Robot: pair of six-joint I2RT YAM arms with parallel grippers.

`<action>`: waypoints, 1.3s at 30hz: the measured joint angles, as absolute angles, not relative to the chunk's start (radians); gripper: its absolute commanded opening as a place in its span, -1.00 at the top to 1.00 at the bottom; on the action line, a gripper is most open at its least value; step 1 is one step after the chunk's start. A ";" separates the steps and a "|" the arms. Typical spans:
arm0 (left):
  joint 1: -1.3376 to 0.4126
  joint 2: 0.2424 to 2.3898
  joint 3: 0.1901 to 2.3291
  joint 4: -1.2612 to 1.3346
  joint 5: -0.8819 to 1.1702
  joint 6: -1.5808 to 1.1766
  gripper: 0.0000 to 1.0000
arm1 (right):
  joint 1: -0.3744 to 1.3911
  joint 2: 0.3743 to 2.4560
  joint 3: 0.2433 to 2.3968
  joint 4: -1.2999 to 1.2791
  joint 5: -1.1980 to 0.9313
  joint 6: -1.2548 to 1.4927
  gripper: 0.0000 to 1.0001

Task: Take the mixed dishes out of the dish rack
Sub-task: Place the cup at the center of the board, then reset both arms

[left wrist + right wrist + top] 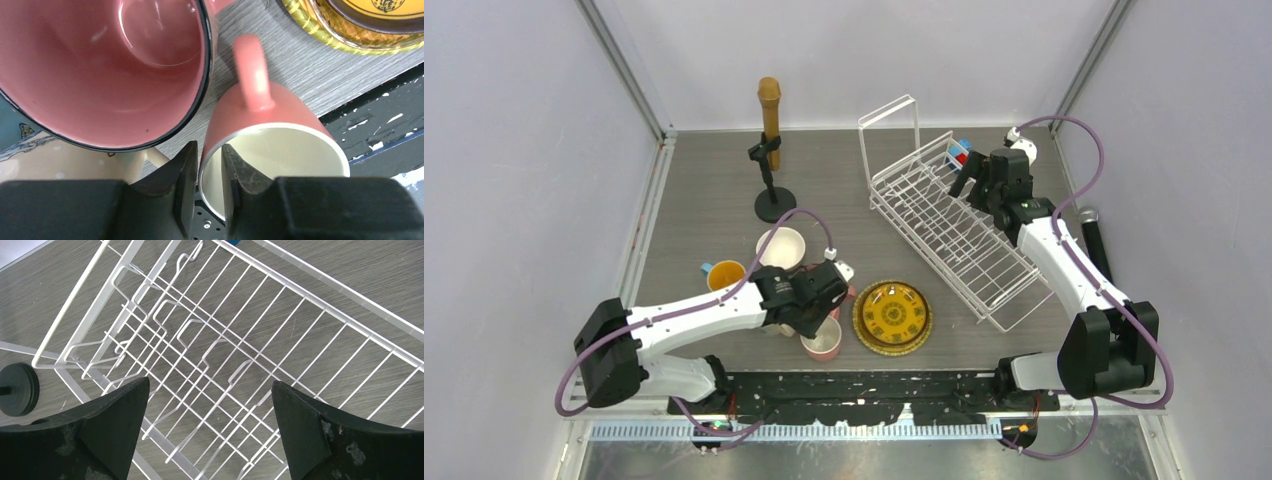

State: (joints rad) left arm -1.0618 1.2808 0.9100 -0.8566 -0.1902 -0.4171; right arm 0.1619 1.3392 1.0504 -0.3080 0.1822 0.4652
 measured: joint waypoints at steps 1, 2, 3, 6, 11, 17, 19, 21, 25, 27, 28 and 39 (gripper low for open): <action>-1.062 1.279 0.910 -0.856 -0.192 -0.420 0.42 | 0.162 1.339 1.050 -0.308 0.183 0.465 -0.99; -1.062 1.277 0.910 -0.856 -0.193 -0.421 0.40 | 0.162 1.339 1.050 -0.308 0.183 0.465 -0.99; -1.061 1.273 0.910 -0.857 -0.194 -0.424 0.40 | 0.162 1.339 1.050 -0.308 0.183 0.465 -0.99; -1.061 1.254 0.912 -0.858 -0.191 -0.433 0.37 | 0.162 1.338 1.050 -0.308 0.183 0.465 -0.99; -1.061 1.210 0.936 -0.875 -0.170 -0.438 -0.08 | 0.162 1.326 1.049 -0.308 0.183 0.465 -0.99; -1.061 1.084 0.973 -0.896 -0.101 -0.416 -0.51 | 0.162 1.310 1.048 -0.308 0.191 0.465 -0.99; -1.061 1.032 0.993 -0.890 -0.081 -0.402 -0.96 | 0.162 1.301 1.046 -0.308 0.197 0.464 -0.99; -1.061 0.973 1.007 -0.868 -0.065 -0.381 -0.99 | 0.162 1.293 1.043 -0.308 0.201 0.464 -0.99; -1.061 0.900 1.025 -0.809 -0.101 -0.358 -0.99 | 0.162 1.284 1.043 -0.314 0.224 0.461 -0.99; -1.059 0.913 1.046 -0.796 -0.192 -0.361 -0.99 | 0.162 1.278 1.043 -0.321 0.240 0.460 -0.99; -1.052 0.933 1.063 -0.794 -0.240 -0.362 -0.99 | 0.162 1.273 1.041 -0.323 0.247 0.460 -0.99; -0.432 1.242 1.182 -0.683 -0.321 -0.509 -0.99 | 0.162 1.196 1.016 -0.335 0.343 0.446 -0.99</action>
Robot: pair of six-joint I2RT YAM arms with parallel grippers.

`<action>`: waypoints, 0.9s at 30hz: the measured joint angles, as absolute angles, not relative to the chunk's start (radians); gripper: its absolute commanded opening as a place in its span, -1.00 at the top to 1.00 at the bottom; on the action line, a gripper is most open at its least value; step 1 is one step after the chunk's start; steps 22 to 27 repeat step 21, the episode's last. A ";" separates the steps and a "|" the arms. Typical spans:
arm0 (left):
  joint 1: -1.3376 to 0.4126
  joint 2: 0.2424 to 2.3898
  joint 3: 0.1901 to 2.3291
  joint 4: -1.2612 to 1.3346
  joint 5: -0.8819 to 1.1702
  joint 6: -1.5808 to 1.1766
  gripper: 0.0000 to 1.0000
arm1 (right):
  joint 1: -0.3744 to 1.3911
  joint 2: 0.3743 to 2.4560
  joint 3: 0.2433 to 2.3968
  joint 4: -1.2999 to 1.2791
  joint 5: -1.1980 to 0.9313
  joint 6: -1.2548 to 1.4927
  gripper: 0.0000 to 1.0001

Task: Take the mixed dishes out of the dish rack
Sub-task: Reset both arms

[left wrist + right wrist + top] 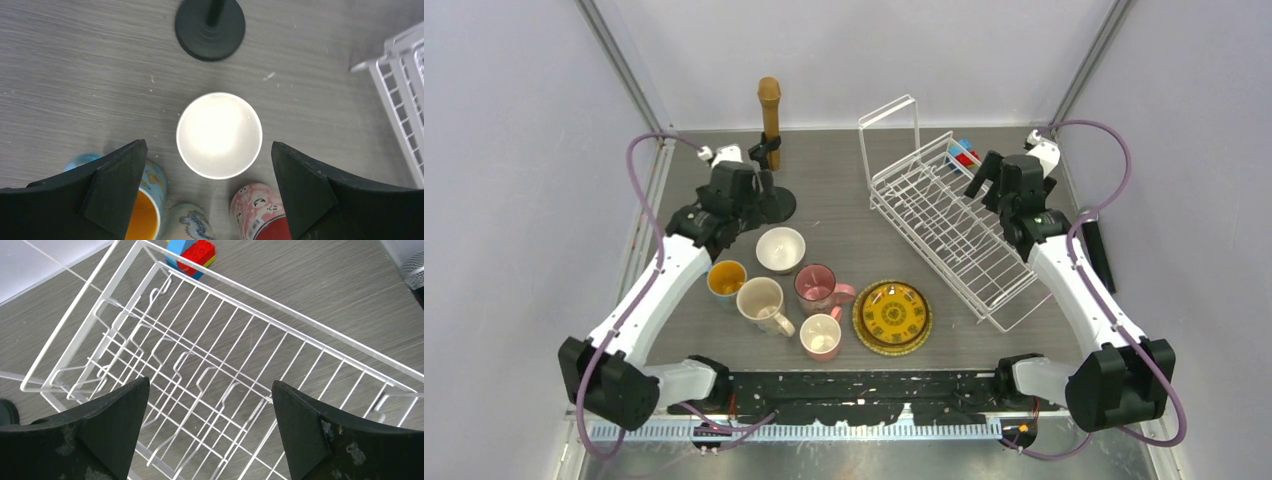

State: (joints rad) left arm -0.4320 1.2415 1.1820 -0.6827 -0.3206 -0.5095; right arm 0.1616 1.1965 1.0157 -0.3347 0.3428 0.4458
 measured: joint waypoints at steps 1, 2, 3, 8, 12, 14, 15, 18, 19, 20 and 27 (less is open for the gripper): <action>-0.398 1.227 1.174 -0.673 -0.324 -0.524 -0.99 | 0.159 1.193 1.014 -0.339 0.357 0.446 -1.00; -0.380 1.206 1.163 -0.661 -0.331 -0.533 -0.99 | 0.158 1.191 1.012 -0.340 0.365 0.446 -0.99; -0.375 1.176 1.151 -0.647 -0.342 -0.542 -0.99 | 0.155 1.188 1.011 -0.344 0.377 0.446 -0.99; -0.377 1.039 1.138 -0.637 -0.450 -0.559 -0.99 | 0.152 1.182 1.004 -0.347 0.412 0.447 -0.99; -0.376 0.974 1.123 -0.638 -0.530 -0.573 -0.99 | 0.149 1.167 0.991 -0.345 0.418 0.448 -0.99; -0.376 0.961 1.109 -0.641 -0.556 -0.574 -0.99 | 0.149 1.158 0.986 -0.345 0.418 0.448 -0.99; -0.376 0.958 1.103 -0.645 -0.569 -0.574 -0.99 | 0.149 1.153 0.984 -0.344 0.418 0.448 -0.99; -0.376 0.957 1.090 -0.656 -0.595 -0.576 -0.99 | 0.149 1.147 0.981 -0.344 0.419 0.448 -0.99; -0.376 0.955 1.085 -0.657 -0.599 -0.577 -0.99 | 0.149 1.146 0.980 -0.344 0.418 0.448 -0.99; -0.376 0.951 1.077 -0.656 -0.602 -0.577 -0.99 | 0.149 1.145 0.978 -0.343 0.417 0.448 -0.99; -0.376 0.945 1.069 -0.656 -0.603 -0.577 -0.99 | 0.149 1.145 0.977 -0.342 0.416 0.448 -0.99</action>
